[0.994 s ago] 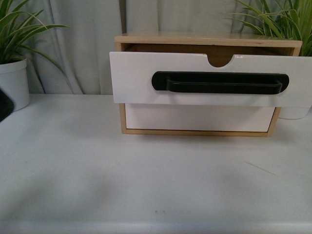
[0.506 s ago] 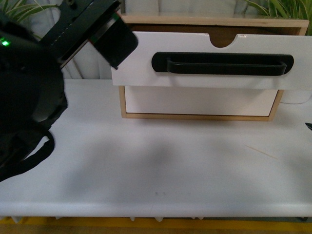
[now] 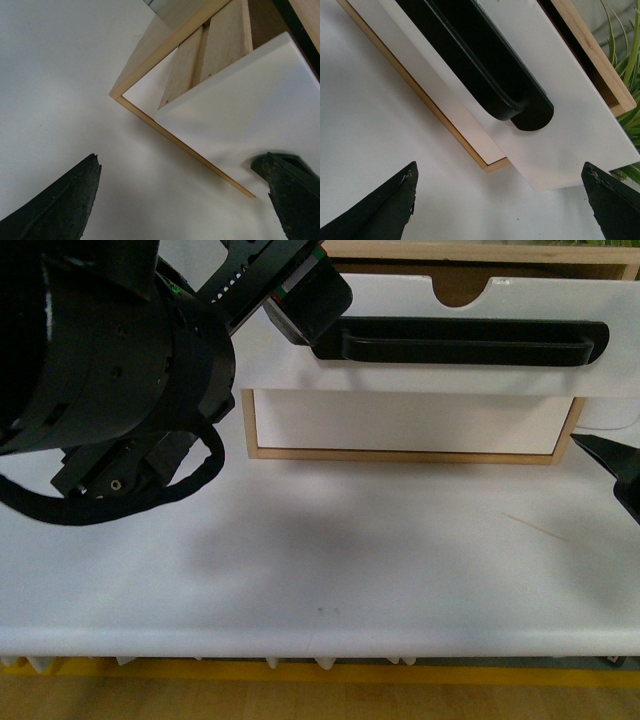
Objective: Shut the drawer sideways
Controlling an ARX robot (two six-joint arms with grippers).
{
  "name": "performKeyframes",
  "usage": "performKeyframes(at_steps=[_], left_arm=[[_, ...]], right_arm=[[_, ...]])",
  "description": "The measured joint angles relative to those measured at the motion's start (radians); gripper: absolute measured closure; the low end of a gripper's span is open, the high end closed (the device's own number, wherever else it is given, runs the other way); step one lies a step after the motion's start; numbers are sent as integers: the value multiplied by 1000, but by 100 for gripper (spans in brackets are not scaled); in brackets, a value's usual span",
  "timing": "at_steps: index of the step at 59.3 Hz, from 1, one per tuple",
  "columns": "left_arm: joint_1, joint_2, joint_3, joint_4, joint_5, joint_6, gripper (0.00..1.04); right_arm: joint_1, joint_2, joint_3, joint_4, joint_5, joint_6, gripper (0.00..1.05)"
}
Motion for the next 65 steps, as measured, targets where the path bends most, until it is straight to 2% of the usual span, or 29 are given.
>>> performKeyframes(at_steps=[26, 65], left_arm=[[27, 88, 90, 1, 36, 4, 6], [86, 238, 290, -32, 90, 30, 6]], right_arm=[[-3, 110, 64, 37, -5, 0, 9], [-30, 354, 327, 35, 1, 2, 9]])
